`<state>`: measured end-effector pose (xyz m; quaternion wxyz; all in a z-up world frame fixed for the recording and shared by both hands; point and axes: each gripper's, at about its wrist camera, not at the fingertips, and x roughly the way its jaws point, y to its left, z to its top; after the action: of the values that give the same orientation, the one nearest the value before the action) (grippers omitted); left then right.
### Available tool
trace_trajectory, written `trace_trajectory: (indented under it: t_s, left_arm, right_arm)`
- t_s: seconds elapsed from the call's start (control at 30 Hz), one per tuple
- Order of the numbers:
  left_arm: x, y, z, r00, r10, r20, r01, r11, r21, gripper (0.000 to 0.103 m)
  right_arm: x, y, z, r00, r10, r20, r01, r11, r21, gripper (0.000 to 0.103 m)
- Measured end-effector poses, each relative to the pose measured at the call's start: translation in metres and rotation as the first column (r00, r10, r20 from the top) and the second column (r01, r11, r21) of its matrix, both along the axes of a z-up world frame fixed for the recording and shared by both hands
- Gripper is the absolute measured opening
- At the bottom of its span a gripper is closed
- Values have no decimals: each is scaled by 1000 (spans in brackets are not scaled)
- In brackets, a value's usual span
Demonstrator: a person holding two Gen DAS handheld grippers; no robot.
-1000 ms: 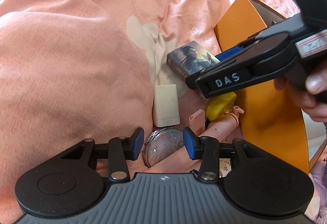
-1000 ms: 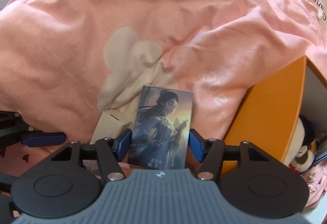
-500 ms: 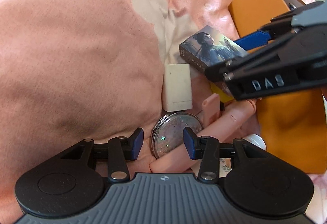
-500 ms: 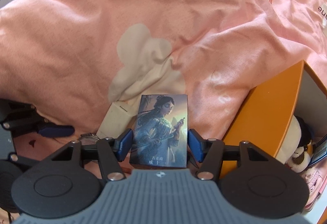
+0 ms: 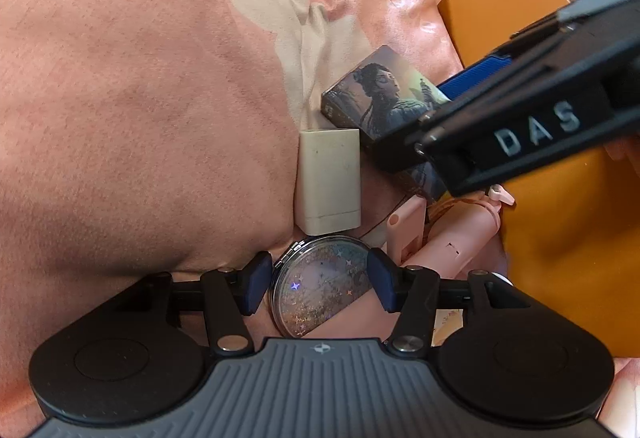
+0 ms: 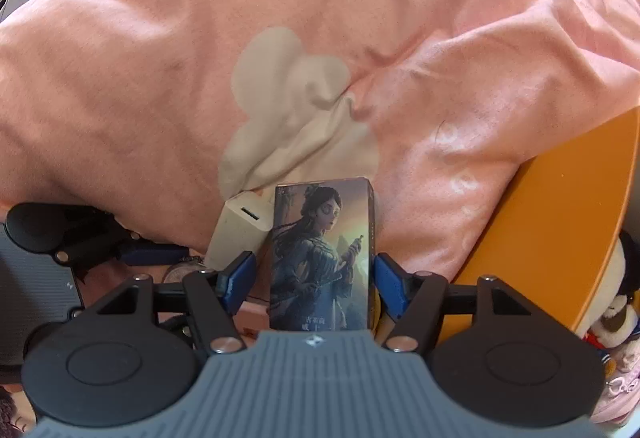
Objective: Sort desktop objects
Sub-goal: 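Grasp the round compact mirror edgewise with the left tool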
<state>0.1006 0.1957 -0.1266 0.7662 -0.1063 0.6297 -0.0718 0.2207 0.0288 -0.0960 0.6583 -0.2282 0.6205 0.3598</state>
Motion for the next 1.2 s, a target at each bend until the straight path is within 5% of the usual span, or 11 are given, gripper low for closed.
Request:
trace_trajectory:
  t_s: [0.33, 0.43, 0.47, 0.53, 0.87, 1.07, 1.1, 1.17, 1.2]
  left_arm:
    - [-22, 8, 22, 995, -87, 56, 86, 996, 17, 42]
    - [-31, 6, 34, 984, -156, 87, 156, 988, 13, 42]
    - [-34, 4, 37, 978, -186, 94, 185, 982, 24, 42]
    - [-39, 1, 40, 968, -227, 103, 224, 974, 44, 42]
    - [-52, -16, 49, 919, -381, 103, 370, 923, 107, 44]
    - [-48, -14, 42, 931, -352, 97, 349, 936, 52, 52]
    - [-47, -11, 42, 937, -334, 99, 332, 943, 40, 51]
    - [-48, -3, 44, 952, -287, 105, 284, 958, 46, 25]
    - [-48, 1, 43, 957, -274, 97, 270, 961, 50, 26]
  right_arm:
    - [3, -16, 34, 999, -39, 14, 38, 996, 79, 52]
    - [6, -25, 44, 997, -63, -38, 67, 989, 130, 44]
    - [9, -29, 45, 992, -76, -101, 91, 983, 159, 36]
    - [-13, -53, 37, 976, -101, -193, 139, 971, 195, 35]
    - [-11, -8, 32, 997, -38, 61, 33, 996, 89, 39]
    - [-12, 8, 15, 995, 34, 95, -33, 999, -20, 45]
    - [-11, 10, 11, 995, 39, 92, -36, 999, -34, 45]
    - [-10, 14, 4, 996, 55, 77, -50, 997, -59, 47]
    - [-8, 15, 1, 997, 54, 56, -50, 997, -59, 49]
